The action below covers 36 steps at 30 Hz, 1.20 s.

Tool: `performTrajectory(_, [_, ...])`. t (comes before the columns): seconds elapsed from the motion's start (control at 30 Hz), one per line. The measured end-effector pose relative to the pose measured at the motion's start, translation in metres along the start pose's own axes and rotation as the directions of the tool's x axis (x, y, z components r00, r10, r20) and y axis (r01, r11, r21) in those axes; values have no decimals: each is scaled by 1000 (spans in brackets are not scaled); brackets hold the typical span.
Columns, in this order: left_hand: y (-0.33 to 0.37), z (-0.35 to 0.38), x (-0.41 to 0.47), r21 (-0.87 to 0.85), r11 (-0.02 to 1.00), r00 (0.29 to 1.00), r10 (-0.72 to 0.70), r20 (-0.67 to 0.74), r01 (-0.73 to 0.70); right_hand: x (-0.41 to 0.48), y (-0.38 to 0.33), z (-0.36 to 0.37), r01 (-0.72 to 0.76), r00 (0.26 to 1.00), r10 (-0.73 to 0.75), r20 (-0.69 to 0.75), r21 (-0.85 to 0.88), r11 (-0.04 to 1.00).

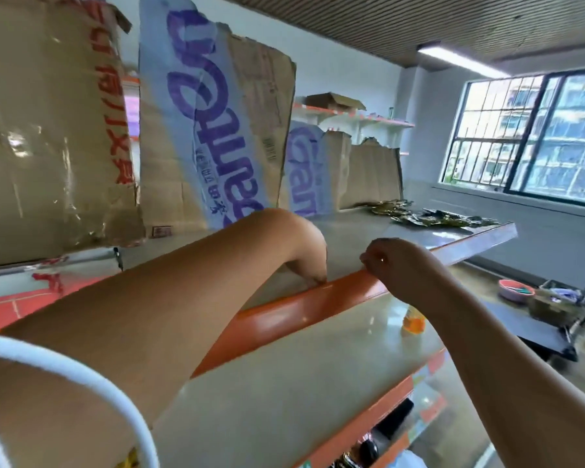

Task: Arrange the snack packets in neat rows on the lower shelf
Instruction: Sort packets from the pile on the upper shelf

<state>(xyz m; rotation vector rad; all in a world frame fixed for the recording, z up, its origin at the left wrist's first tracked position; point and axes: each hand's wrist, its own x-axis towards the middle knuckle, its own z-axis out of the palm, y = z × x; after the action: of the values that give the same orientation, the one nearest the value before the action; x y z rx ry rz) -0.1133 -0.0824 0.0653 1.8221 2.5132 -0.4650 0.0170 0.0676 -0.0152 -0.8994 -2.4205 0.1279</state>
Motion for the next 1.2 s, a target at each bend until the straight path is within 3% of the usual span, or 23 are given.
performTrajectory(0.27, [28, -27, 69, 85, 996, 998, 20, 55, -24, 62, 59, 2, -78, 994, 75, 77, 39, 996])
performTrajectory(0.47, [51, -42, 129, 46, 997, 994, -63, 92, 59, 118, 123, 4, -71, 995, 71, 65, -6, 997])
performTrajectory(0.6, [71, -58, 173, 17, 991, 982, -135, 132, 134, 161, 173, 0, 16, 999, -10, 40, -133, 991])
performTrajectory(0.77, [106, -81, 237, 6, 982, 975, -189, 120, 190, 199, 217, -8, 109, 982, -93, 165, -95, 989])
performTrajectory(0.97, [119, -83, 285, -150, 968, 979, -204, 11, 203, 219, 230, -4, 339, 932, -305, 194, -176, 924])
performTrajectory(1.07, [110, -68, 296, -349, 923, 971, -212, -109, 162, 223, 228, -2, 404, 912, -398, 96, -42, 914])
performTrajectory(1.2, [101, -64, 301, -593, 803, 941, -248, -229, 67, 231, 212, -10, 391, 920, -389, -45, 175, 904])
